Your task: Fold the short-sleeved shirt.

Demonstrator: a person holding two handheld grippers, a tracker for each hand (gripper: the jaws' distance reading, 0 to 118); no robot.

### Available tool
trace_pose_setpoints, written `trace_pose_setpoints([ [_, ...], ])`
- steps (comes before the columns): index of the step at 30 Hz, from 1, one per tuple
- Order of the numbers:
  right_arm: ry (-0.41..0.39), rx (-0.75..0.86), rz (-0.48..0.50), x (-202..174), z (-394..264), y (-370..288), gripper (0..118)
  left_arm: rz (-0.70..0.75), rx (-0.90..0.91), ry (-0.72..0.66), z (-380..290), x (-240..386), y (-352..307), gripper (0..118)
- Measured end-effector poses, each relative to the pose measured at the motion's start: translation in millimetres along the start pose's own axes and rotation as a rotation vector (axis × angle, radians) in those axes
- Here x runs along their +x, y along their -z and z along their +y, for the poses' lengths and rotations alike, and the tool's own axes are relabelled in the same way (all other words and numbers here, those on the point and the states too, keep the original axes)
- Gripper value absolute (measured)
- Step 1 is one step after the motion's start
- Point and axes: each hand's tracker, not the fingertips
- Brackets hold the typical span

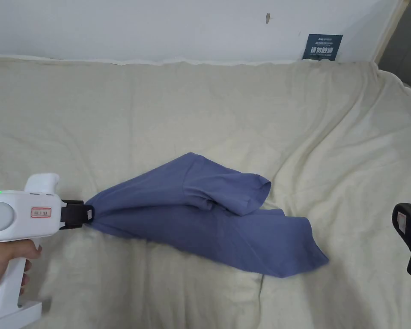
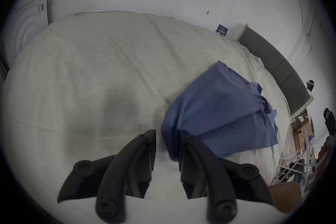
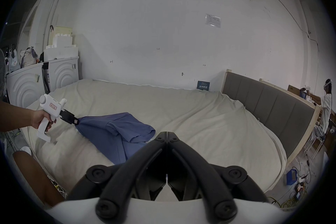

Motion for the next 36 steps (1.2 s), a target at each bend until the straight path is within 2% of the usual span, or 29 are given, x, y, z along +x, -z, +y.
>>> trace_pose_setpoints([
  [1,0.0,0.001,-0.002,0.1,0.1,-1.3,0,-0.009,-0.002,-0.011,-0.9,-3.3,-5.7,29],
  [2,0.004,0.002,-0.004,0.4,-0.1,-2.8,0,-0.008,0.007,-0.009,-3.4,-4.7,-13.4,38],
  [3,0.008,0.005,-0.002,0.8,-0.6,-4.2,0,0.012,0.027,0.011,-6.5,-5.0,-22.9,59],
  [4,0.011,0.006,0.0,1.0,-0.7,-5.8,0,0.021,0.027,0.028,-8.4,-8.7,-30.6,64],
  [8,0.02,0.012,0.012,0.3,-1.3,-14.9,0,0.068,0.035,0.115,-22.1,-8.8,-81.2,63],
  [9,0.019,0.014,0.021,-0.4,-1.4,-17.9,0,0.056,0.057,0.131,-29.3,-7.1,-97.2,62],
  [10,0.016,0.011,0.029,-1.1,-1.4,-20.2,0,0.075,0.089,0.15,-35.7,-3.6,-111.5,54],
  [12,0.013,0.013,0.031,-4.3,-3.0,-26.4,0,0.111,0.134,0.181,-50.9,3.2,-139.8,16],
  [14,0.011,0.013,0.044,-5.9,-3.9,-33.9,0,0.119,0.188,0.166,-65.3,8.2,-167.7,15],
  [15,0.009,0.013,0.051,-7.6,-4.6,-37.4,0,0.075,0.192,0.148,-71.8,9.7,-180.5,12],
  [16,0.008,0.015,0.056,-8.8,-5.5,-41.9,0,0.051,0.195,0.134,-79.0,11.5,-191.2,0],
  [18,-0.001,0.015,0.064,-11.2,-7.4,-50.5,0,0.088,0.245,0.169,-95.6,22.1,-214.5,0],
  [21,-0.02,0.008,0.078,-12.0,-12.5,-61.8,0,0.042,0.255,0.14,-113.4,27.0,-242.0,0],
  [27,-0.016,-0.025,0.11,-5.2,-23.9,-76.9,0,0.044,0.296,0.167,-136.3,50.1,-276.6,0],
  [31,-0.02,-0.069,0.129,3.2,-33.1,-68.2,0,0.029,0.3,0.184,-134.6,61.2,-282.7,0],
  [36,0.013,-0.179,0.18,18.2,-47.9,-30.8,0,0.028,0.312,0.205,-126.1,72.6,-275.6,0],
])
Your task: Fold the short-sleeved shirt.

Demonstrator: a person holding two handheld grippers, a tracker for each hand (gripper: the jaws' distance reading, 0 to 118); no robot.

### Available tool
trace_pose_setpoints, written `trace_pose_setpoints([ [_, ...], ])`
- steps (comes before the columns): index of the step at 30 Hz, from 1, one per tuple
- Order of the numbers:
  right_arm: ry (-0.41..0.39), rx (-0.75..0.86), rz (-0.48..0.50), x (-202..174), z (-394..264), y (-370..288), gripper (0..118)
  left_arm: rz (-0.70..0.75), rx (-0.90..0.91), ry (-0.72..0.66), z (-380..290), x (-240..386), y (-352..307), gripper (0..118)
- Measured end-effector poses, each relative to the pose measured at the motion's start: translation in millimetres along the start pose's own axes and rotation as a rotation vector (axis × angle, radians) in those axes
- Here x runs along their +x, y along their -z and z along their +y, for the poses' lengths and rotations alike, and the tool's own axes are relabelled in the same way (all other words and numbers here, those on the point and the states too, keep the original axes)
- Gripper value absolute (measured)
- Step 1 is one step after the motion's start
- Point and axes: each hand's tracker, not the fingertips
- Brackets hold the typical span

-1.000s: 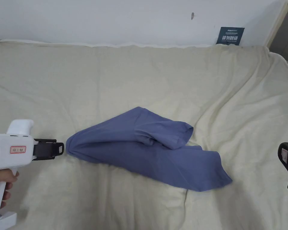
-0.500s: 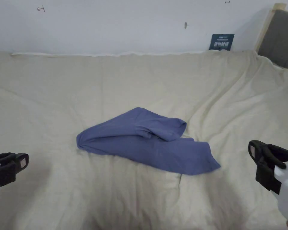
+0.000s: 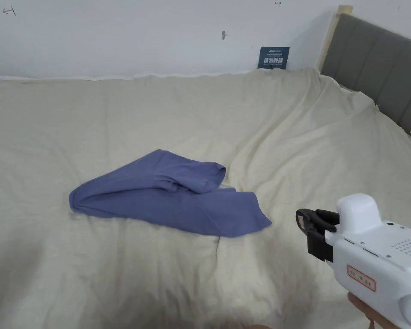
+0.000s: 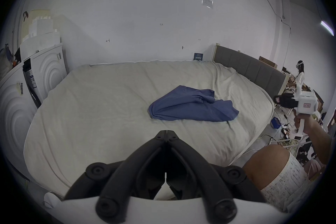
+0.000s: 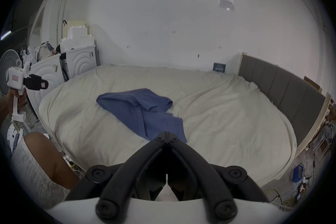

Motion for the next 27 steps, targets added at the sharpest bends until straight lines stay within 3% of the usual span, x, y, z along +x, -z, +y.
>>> trace_pose_setpoints([
  [6,0.044,-0.079,0.063,25.7,-15.9,65.0,0,-0.035,-0.012,0.016,6.0,6.2,23.0,0],
  [11,0.02,-0.166,0.077,47.8,-27.7,122.0,2,-0.047,-0.037,0.016,8.9,3.8,48.4,0],
  [15,0.03,-0.266,0.123,61.5,-35.2,167.0,48,-0.053,-0.058,0.019,13.1,-1.7,70.0,0],
  [19,-0.013,-0.308,0.14,63.2,-39.3,201.2,59,-0.06,-0.069,0.03,18.1,-3.6,88.2,0],
  [21,-0.033,-0.343,0.126,63.9,-38.2,217.8,74,-0.071,-0.074,0.032,20.6,-4.7,96.9,0],
  [27,-0.053,-0.382,0.173,58.1,-30.2,248.3,74,-0.087,-0.079,0.039,22.5,-5.3,111.1,0],
])
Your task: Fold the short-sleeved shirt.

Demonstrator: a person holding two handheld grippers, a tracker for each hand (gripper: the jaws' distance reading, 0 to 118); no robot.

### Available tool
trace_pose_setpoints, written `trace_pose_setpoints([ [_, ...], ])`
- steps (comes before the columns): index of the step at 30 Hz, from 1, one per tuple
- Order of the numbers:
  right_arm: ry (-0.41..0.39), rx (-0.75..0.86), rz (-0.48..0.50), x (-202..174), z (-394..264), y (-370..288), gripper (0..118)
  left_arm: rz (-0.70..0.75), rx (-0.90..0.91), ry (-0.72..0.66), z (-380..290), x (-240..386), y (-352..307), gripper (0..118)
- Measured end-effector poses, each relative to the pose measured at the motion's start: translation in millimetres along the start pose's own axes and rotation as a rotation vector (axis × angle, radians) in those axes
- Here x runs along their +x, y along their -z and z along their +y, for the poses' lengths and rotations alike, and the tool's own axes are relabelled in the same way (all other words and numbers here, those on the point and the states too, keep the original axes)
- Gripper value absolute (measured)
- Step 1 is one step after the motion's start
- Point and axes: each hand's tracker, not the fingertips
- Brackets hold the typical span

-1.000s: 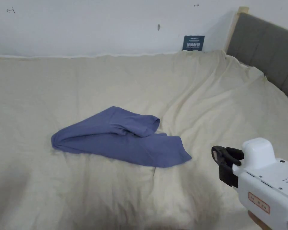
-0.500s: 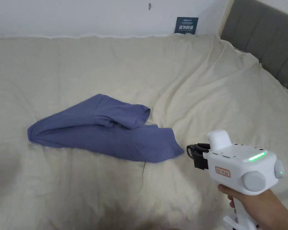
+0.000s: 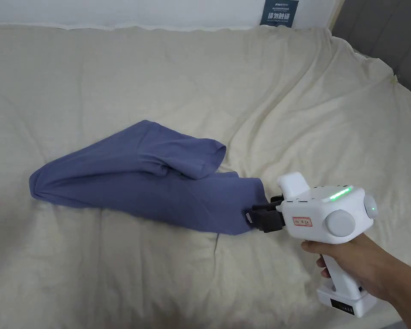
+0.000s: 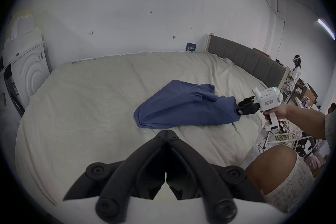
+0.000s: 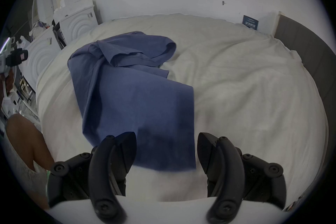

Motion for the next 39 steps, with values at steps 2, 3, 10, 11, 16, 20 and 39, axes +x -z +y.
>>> trace_pose_setpoints([
  [2,-0.033,-0.036,-0.056,-2.5,3.2,9.5,74,0.002,0.003,0.002,0.6,-3.5,2.2,0],
  [3,-0.018,-0.055,-0.04,-2.1,4.0,13.8,74,0.003,0.005,-0.002,1.1,-5.2,2.8,0],
  [10,-0.004,-0.045,-0.047,-10.2,1.1,6.8,46,0.008,0.023,-0.022,2.8,-13.8,10.1,0],
  [11,-0.043,-0.038,-0.062,-13.5,1.3,5.0,21,0.01,0.025,-0.022,2.9,-13.4,12.1,0],
  [16,-0.095,-0.003,-0.102,-23.8,-0.1,0.7,5,0.003,0.035,-0.006,6.4,-3.5,28.1,0],
  [20,-0.02,0.05,-0.048,-25.0,0.8,-17.6,5,-0.01,0.039,-0.001,12.8,4.6,46.3,0],
  [39,0.054,0.175,0.007,-51.3,-10.2,-55.3,5,-0.096,-0.033,0.715,52.7,72.5,243.7,4],
])
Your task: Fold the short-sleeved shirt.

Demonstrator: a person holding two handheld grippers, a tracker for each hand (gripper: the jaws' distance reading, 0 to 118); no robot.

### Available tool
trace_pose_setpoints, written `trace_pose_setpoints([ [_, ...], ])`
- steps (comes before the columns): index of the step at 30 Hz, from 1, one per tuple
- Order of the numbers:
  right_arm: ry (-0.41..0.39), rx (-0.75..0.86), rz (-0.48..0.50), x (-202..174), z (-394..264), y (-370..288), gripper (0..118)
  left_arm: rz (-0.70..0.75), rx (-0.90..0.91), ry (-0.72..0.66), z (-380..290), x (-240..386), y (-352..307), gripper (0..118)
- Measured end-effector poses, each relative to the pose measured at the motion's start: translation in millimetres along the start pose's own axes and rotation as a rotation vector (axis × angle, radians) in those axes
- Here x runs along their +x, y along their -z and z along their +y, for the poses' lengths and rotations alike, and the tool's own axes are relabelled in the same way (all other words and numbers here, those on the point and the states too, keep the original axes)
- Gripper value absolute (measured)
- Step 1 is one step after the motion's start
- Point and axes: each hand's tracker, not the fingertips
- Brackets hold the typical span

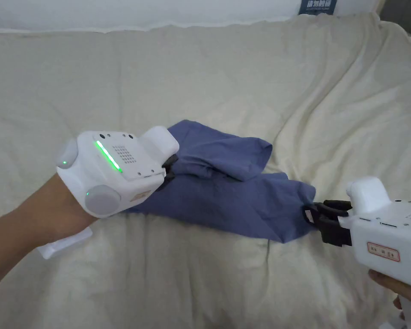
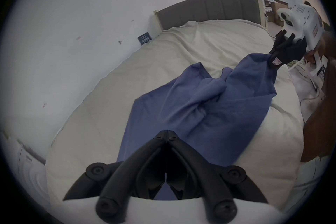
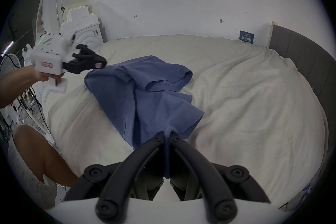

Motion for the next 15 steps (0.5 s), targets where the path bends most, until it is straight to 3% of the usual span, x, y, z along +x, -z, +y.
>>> trace_pose_setpoints([
  [5,0.012,0.005,-0.01,6.9,-2.8,-0.7,5,-0.015,0.02,0.102,25.8,4.5,30.7,36],
  [8,0.022,0.008,-0.012,10.9,-4.6,-2.3,5,-0.092,0.009,0.18,40.9,7.9,42.5,44],
  [11,0.029,0.007,-0.016,15.9,-7.9,-1.8,5,-0.136,0.0,0.285,52.6,12.6,51.8,61],
  [13,0.029,0.008,-0.018,16.8,-10.1,-2.5,5,-0.176,-0.022,0.302,60.8,12.3,56.0,62],
  [15,0.036,0.006,-0.02,19.1,-12.5,-2.5,5,-0.309,-0.047,0.292,69.7,9.5,50.2,66],
])
